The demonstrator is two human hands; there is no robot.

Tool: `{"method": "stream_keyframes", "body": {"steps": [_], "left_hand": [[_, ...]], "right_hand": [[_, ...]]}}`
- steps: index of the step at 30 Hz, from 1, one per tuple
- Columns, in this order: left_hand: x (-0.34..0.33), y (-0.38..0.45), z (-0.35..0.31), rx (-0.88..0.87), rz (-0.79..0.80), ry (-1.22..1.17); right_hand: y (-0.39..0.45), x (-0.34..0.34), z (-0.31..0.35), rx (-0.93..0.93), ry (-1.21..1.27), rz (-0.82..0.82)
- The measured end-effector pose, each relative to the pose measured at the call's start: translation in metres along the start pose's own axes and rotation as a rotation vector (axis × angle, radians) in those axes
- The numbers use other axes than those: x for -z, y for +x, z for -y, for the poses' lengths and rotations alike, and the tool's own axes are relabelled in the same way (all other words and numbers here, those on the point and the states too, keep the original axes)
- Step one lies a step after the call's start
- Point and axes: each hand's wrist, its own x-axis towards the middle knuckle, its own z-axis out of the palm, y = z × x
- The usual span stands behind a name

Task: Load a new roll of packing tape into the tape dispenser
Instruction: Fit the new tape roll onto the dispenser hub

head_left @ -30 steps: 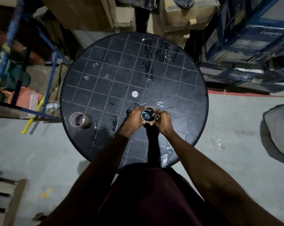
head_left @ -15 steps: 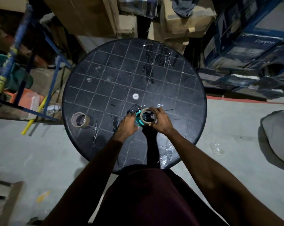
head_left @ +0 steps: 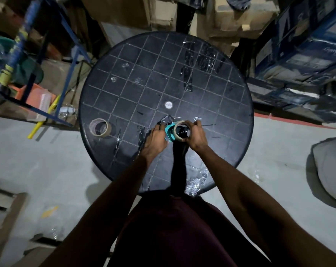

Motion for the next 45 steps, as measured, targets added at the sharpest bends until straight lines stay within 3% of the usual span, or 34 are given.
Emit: {"method": "stream_keyframes", "body": {"steps": [5,9,15,33,39,45], "left_hand": [[0.011,0.009,-0.005,-0.089,-0.023,0.051],[0.023,0.027,-0.014,-0.179,0.057,0.088],[0.014,0.042,-0.015,-0.168,0.111,0.094],[0.028,0.039,-0.010,-0.180,0.131,0.104],[0.025,0.038,-0.015,-0.174,0.145,0.152],[0.024,0.037,-0.022,-0.161,0.114,0.193]], "right_hand": [[-0.004,0.001,0.004,-0.020,-0.111,-0.002],[0.003,-0.001,0.011,0.082,-0.223,-0.004],[0.014,-0.003,0.008,0.167,-0.346,0.068],[0.007,0.013,0.035,0.014,-0.340,0.096],[0.018,0.017,0.028,0.098,-0.389,0.145],[0.024,0.007,0.027,0.061,-0.357,0.139]]}}
